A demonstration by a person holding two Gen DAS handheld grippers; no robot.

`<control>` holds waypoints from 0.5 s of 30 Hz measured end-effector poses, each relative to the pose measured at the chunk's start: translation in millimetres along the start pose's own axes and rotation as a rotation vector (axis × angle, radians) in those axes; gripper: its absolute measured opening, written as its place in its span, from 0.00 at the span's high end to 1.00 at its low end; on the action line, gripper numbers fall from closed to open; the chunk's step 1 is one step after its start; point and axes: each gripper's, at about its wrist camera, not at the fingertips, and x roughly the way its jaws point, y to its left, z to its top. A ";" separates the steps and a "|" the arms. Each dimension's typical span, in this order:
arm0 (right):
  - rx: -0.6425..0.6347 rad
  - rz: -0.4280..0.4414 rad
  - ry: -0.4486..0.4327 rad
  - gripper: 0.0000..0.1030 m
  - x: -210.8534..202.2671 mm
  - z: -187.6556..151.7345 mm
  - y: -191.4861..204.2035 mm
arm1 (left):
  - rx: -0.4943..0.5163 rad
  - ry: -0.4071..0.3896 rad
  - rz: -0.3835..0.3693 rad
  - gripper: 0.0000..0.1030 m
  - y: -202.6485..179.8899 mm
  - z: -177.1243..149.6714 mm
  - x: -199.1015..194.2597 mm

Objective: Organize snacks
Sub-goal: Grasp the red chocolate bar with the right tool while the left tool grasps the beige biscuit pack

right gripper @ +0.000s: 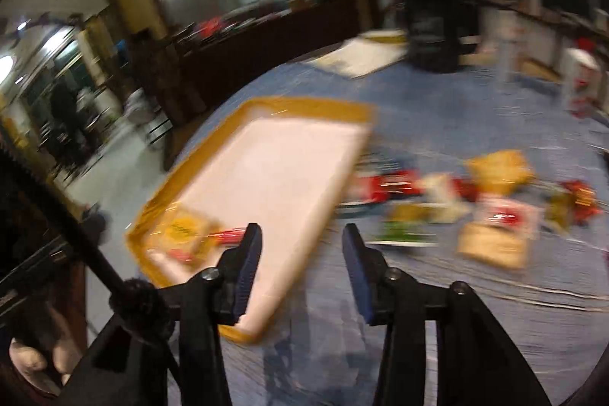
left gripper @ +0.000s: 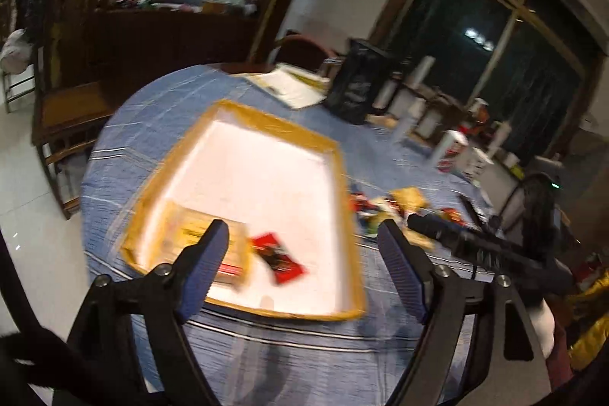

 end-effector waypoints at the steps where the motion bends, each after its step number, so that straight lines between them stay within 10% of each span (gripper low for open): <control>1: 0.017 -0.037 -0.009 0.53 -6.0 -2.7 -16.1 | 0.006 0.003 -0.021 0.20 -8.1 -2.4 0.1; 10: 0.199 -0.456 0.002 0.53 -61.6 -30.2 -199.4 | 0.104 0.069 -0.126 0.20 -68.5 -31.3 16.6; 15: 0.354 -0.494 0.070 0.53 -53.1 -46.0 -298.2 | 0.130 0.097 -0.103 0.20 -77.2 -36.9 22.4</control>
